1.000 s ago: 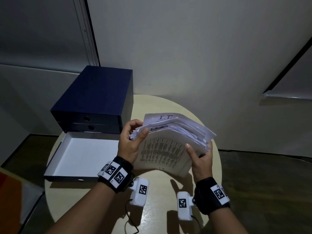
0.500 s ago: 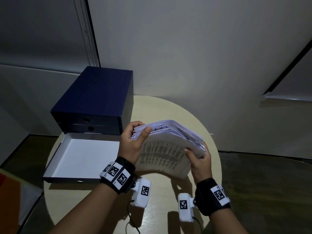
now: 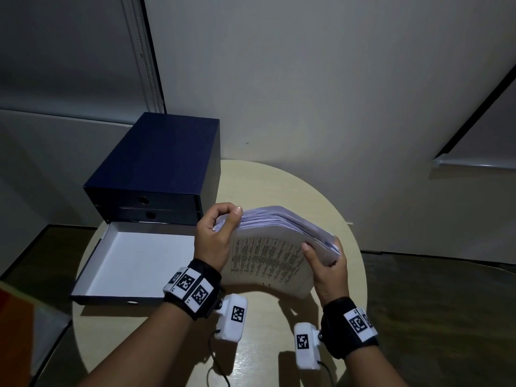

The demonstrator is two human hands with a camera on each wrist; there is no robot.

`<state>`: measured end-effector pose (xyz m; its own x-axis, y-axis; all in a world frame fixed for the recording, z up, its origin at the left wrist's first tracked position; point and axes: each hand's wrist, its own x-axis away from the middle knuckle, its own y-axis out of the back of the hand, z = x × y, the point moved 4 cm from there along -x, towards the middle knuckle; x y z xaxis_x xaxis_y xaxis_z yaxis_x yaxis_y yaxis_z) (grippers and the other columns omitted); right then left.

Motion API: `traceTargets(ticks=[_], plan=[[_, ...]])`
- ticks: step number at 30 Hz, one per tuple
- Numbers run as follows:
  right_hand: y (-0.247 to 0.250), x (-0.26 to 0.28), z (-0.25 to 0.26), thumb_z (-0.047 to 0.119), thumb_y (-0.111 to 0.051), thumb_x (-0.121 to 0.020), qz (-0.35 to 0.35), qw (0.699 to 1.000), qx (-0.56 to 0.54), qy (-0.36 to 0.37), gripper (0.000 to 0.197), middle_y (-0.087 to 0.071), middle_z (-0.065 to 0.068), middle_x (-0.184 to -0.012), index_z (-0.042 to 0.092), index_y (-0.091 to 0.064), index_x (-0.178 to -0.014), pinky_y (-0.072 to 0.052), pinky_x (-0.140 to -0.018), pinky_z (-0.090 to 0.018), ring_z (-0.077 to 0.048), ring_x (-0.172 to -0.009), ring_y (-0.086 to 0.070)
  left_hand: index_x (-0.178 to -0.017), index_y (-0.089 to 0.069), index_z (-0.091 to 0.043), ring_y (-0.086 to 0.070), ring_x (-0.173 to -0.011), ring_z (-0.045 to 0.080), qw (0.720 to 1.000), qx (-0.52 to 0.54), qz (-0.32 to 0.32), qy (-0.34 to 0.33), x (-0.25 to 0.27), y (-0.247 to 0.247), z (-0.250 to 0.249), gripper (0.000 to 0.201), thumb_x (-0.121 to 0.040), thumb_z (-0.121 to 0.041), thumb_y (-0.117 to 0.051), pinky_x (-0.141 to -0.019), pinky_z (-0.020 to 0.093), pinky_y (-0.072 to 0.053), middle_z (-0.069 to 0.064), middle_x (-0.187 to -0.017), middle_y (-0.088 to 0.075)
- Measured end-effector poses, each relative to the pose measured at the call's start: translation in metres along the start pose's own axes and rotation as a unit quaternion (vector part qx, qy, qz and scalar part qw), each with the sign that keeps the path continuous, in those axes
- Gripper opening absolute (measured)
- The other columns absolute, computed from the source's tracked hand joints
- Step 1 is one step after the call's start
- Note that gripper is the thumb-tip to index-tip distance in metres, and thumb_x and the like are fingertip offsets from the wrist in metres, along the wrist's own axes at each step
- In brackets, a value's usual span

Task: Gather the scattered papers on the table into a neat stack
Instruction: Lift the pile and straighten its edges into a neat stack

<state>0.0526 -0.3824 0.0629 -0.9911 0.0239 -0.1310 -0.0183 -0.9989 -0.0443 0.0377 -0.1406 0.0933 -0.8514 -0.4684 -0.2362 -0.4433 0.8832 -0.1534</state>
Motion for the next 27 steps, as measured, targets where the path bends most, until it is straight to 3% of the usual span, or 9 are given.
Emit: traceTargets(ticks=[3, 8, 12, 16, 19, 21, 23, 25, 27], plan=[[-0.001, 0.0, 0.006, 0.064, -0.081, -0.062, -0.01, 1.0, 0.003, 0.018, 0.06, -0.074, 0.004, -0.1, 0.031, -0.063, -0.108, -0.061, -0.074, -0.033, -0.017, -0.093, -0.072, -0.085, -0.067, -0.012, -0.061, -0.085, 0.018, 1.0, -0.006, 0.004, 0.002, -0.002, 0.002, 0.002, 0.023, -0.079, -0.034, -0.061, -0.078, 0.034, -0.048, 0.002, -0.086, -0.066], [-0.008, -0.005, 0.029, 0.054, -0.07, -0.075, -0.073, 0.99, 0.055, 0.103, 0.045, -0.067, 0.022, -0.088, 0.018, -0.064, -0.101, -0.055, -0.064, -0.017, -0.002, -0.082, -0.067, -0.088, -0.066, -0.013, -0.059, -0.085, 0.022, 1.0, 0.002, 0.016, 0.002, -0.003, -0.001, 0.004, 0.025, -0.082, -0.036, -0.058, -0.078, 0.039, -0.046, 0.002, -0.086, -0.065], [-0.007, -0.009, 0.029, 0.058, -0.068, -0.081, -0.126, 0.981, 0.102, 0.108, 0.041, -0.067, 0.006, -0.078, 0.017, -0.064, -0.085, -0.056, -0.058, -0.024, -0.009, -0.072, -0.066, -0.099, -0.063, -0.009, -0.063, -0.086, 0.012, 0.998, -0.022, 0.057, -0.025, 0.0, -0.003, 0.0, 0.04, -0.079, -0.044, -0.066, -0.077, 0.026, -0.051, -0.003, -0.091, -0.065], [-0.002, -0.012, 0.024, 0.052, -0.065, -0.088, -0.142, 0.981, 0.104, 0.08, 0.037, -0.07, -0.003, -0.08, 0.015, -0.064, -0.086, -0.059, -0.055, -0.031, -0.013, -0.07, -0.071, -0.088, -0.065, -0.014, -0.062, -0.083, 0.008, 0.999, -0.036, 0.022, -0.031, -0.001, 0.001, 0.001, 0.031, -0.081, -0.044, -0.065, -0.078, 0.022, -0.048, -0.011, -0.084, -0.066], [-0.001, -0.014, 0.025, 0.055, -0.055, -0.085, -0.137, 0.981, 0.102, 0.093, 0.044, -0.068, -0.006, -0.088, 0.013, -0.062, -0.094, -0.055, -0.057, -0.029, -0.015, -0.077, -0.07, -0.086, -0.065, -0.012, -0.06, -0.083, 0.011, 0.999, -0.039, 0.012, -0.026, -0.003, 0.003, 0.003, 0.026, -0.085, -0.037, -0.058, -0.078, 0.024, -0.047, -0.005, -0.085, -0.066], [-0.004, -0.013, 0.03, 0.054, -0.051, -0.086, -0.135, 0.978, 0.105, 0.119, 0.045, -0.064, 0.0, -0.087, 0.011, -0.061, -0.095, -0.051, -0.059, -0.02, -0.004, -0.078, -0.065, -0.085, -0.065, -0.012, -0.06, -0.085, 0.017, 0.999, -0.031, 0.012, -0.019, -0.005, 0.004, 0.004, 0.021, -0.085, -0.03, -0.054, -0.08, 0.033, -0.047, 0.001, -0.086, -0.067], [-0.007, -0.012, 0.032, 0.055, -0.052, -0.086, -0.132, 0.976, 0.117, 0.131, 0.045, -0.064, 0.005, -0.084, 0.011, -0.062, -0.09, -0.049, -0.057, -0.014, -0.001, -0.076, -0.064, -0.082, -0.065, -0.014, -0.06, -0.085, 0.022, 1.0, -0.021, 0.009, -0.008, -0.006, 0.003, 0.005, 0.021, -0.085, -0.03, -0.053, -0.081, 0.041, -0.047, 0.003, -0.086, -0.067], [-0.009, -0.011, 0.031, 0.057, -0.054, -0.085, -0.135, 0.976, 0.124, 0.122, 0.045, -0.066, 0.004, -0.08, 0.013, -0.064, -0.085, -0.049, -0.055, -0.014, -0.002, -0.073, -0.064, -0.084, -0.065, -0.014, -0.061, -0.085, 0.019, 0.999, -0.03, 0.015, -0.011, -0.005, 0.002, 0.002, 0.025, -0.087, -0.036, -0.053, -0.079, 0.038, -0.047, 0.002, -0.086, -0.066], [-0.006, -0.013, 0.029, 0.053, -0.052, -0.083, -0.149, 0.975, 0.116, 0.118, 0.044, -0.064, 0.005, -0.078, 0.011, -0.063, -0.083, -0.045, -0.056, -0.01, 0.002, -0.071, -0.06, -0.095, -0.063, -0.014, -0.061, -0.089, 0.013, 0.998, -0.039, 0.053, -0.018, -0.001, 0.001, 0.0, 0.029, -0.082, -0.041, -0.06, -0.081, 0.027, -0.048, 0.001, -0.093, -0.065]])
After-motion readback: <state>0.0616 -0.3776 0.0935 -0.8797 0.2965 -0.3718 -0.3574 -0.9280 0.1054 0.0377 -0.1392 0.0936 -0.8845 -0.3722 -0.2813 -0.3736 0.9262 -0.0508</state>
